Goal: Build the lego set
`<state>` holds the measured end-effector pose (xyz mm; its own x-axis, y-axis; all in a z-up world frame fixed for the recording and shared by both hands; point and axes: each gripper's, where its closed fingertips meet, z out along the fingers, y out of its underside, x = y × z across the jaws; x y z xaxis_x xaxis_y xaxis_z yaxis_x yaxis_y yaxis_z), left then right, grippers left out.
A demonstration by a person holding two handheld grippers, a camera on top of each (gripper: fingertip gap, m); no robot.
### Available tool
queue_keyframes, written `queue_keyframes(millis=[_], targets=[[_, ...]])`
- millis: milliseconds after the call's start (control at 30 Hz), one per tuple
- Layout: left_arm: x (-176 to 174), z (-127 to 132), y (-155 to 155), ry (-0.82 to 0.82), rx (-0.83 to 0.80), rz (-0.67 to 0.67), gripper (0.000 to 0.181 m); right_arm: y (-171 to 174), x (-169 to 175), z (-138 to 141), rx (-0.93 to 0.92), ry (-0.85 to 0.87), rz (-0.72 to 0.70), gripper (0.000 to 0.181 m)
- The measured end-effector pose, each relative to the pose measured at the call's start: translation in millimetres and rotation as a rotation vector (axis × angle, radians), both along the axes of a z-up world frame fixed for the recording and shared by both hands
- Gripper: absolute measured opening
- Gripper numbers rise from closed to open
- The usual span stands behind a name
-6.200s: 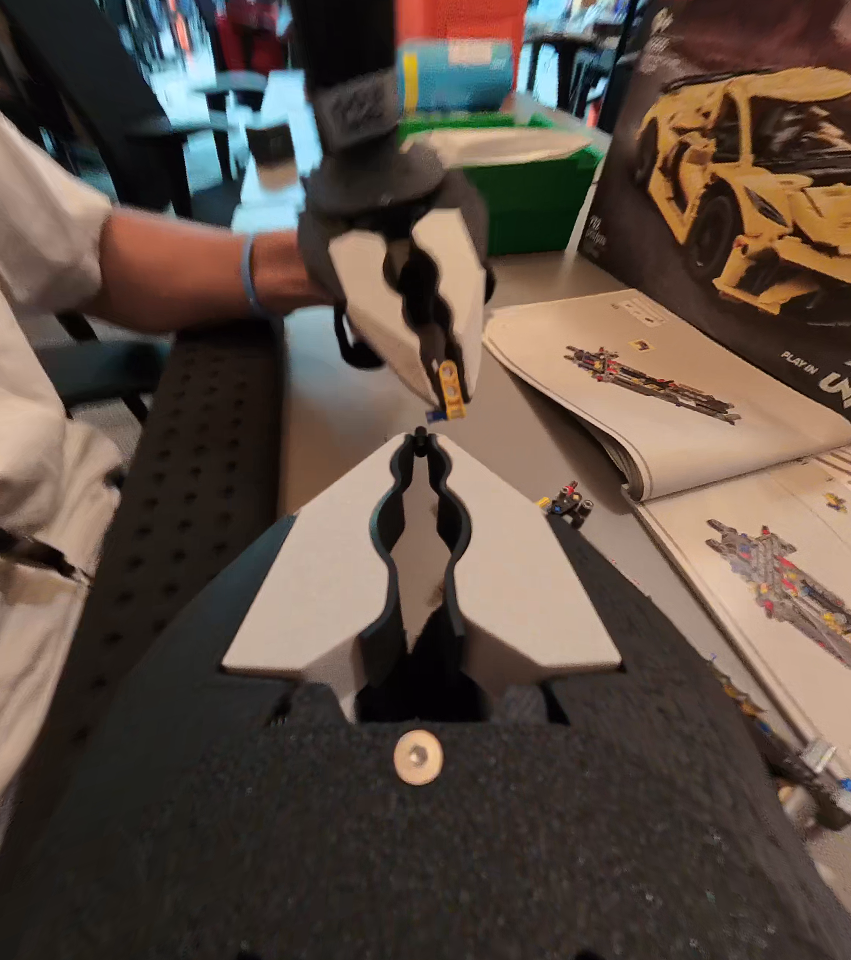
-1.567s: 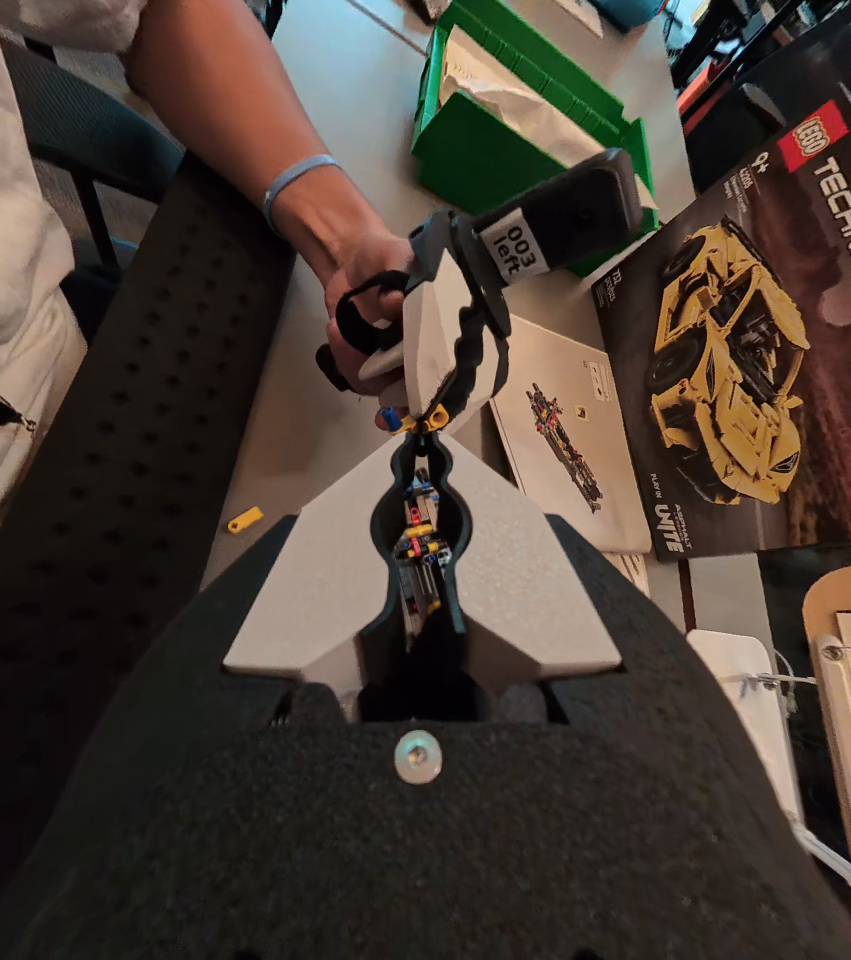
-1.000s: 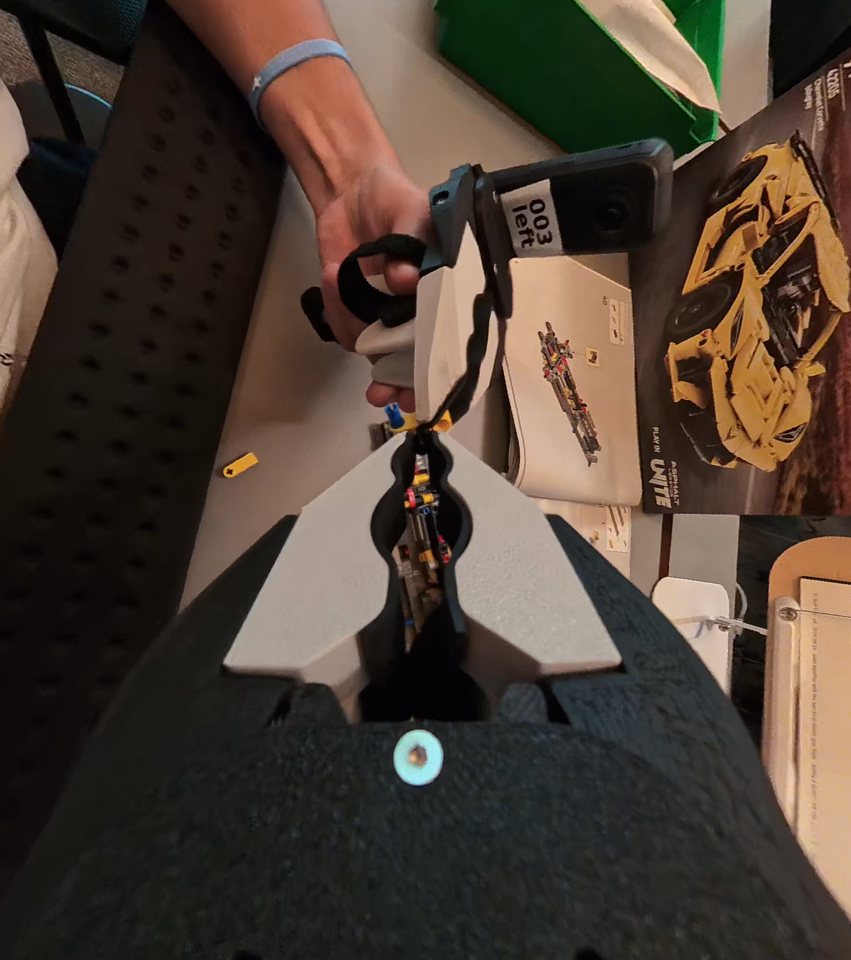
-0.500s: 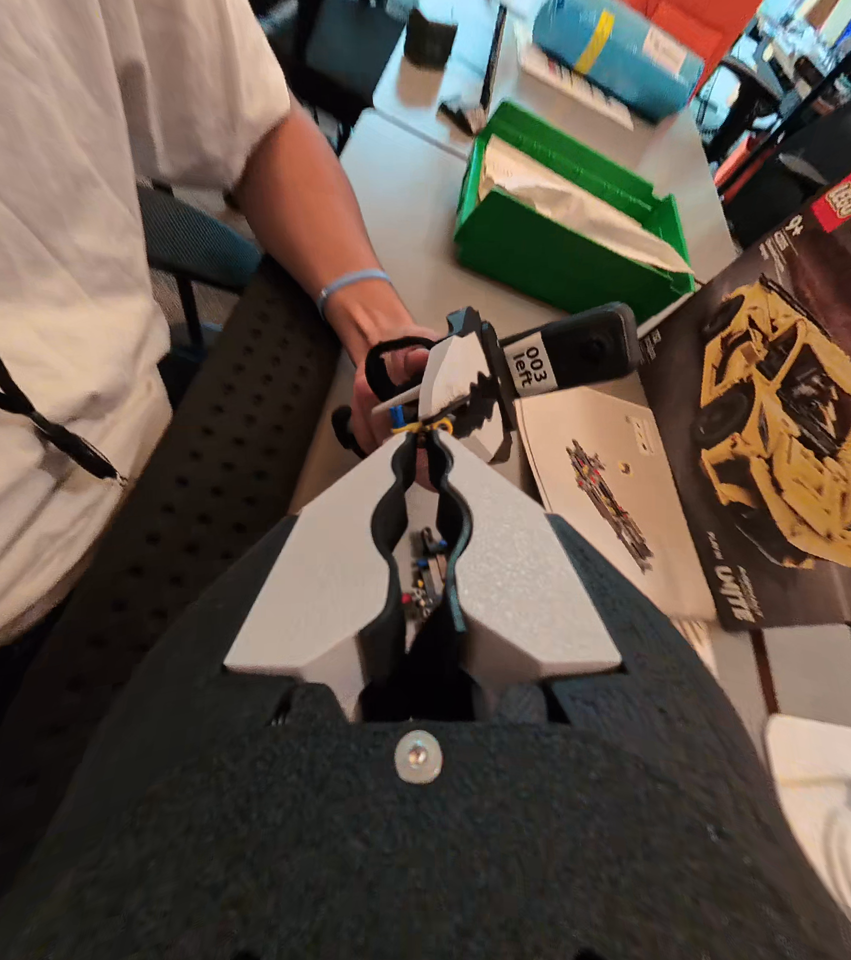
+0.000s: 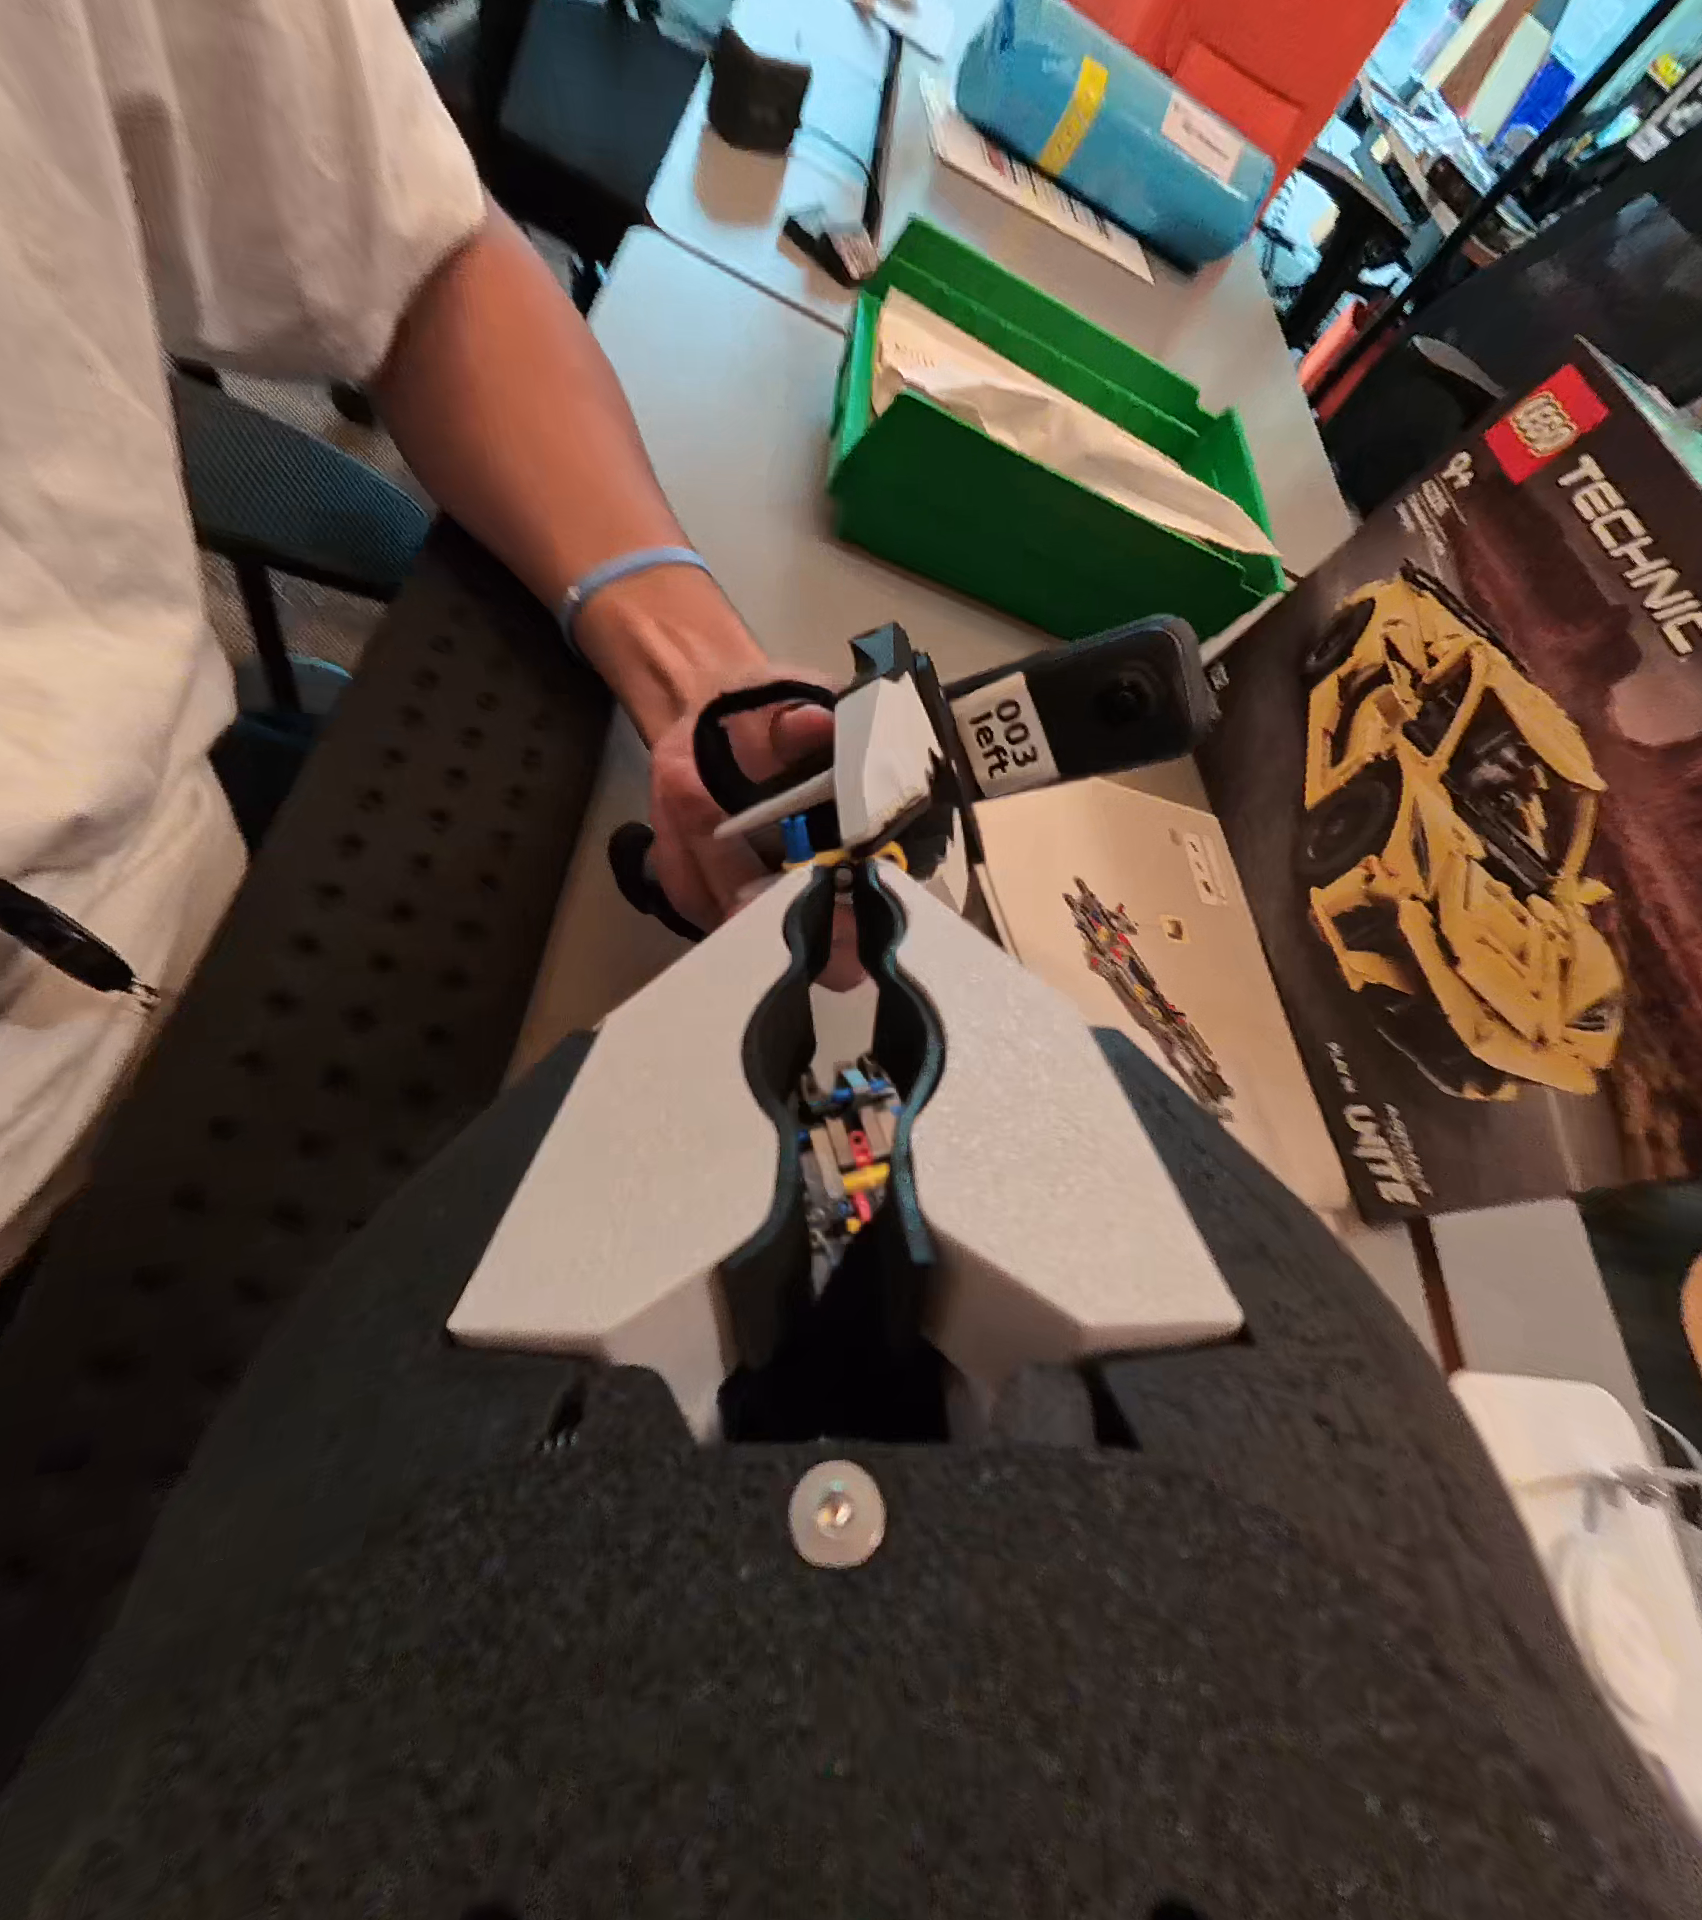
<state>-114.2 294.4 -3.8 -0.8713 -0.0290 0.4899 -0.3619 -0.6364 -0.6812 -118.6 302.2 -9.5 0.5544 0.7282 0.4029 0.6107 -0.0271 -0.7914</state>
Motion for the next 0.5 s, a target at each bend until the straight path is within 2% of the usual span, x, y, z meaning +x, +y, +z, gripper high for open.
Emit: queue_keyframes(millis=[67,133,300,500], targets=[[-1.8,0.2,-0.6,-0.004,-0.012,-0.015,0.006,-0.5,-2.2,-0.1,-0.001,0.002,0.003,0.004],[-3.8,6.2,-1.9,-0.014,-0.047,-0.026,0.006,-1.4,-4.1,5.4,0.004,0.088,0.024,0.004],[-4.9,13.1,3.1,-0.029,-0.105,-0.019,0.006,4.2,-5.7,12.3,0.083,0.202,-0.032,0.004],[1.8,8.7,2.0,-0.016,-0.034,0.056,0.006,4.3,0.7,7.9,0.059,0.169,-0.136,0.003]])
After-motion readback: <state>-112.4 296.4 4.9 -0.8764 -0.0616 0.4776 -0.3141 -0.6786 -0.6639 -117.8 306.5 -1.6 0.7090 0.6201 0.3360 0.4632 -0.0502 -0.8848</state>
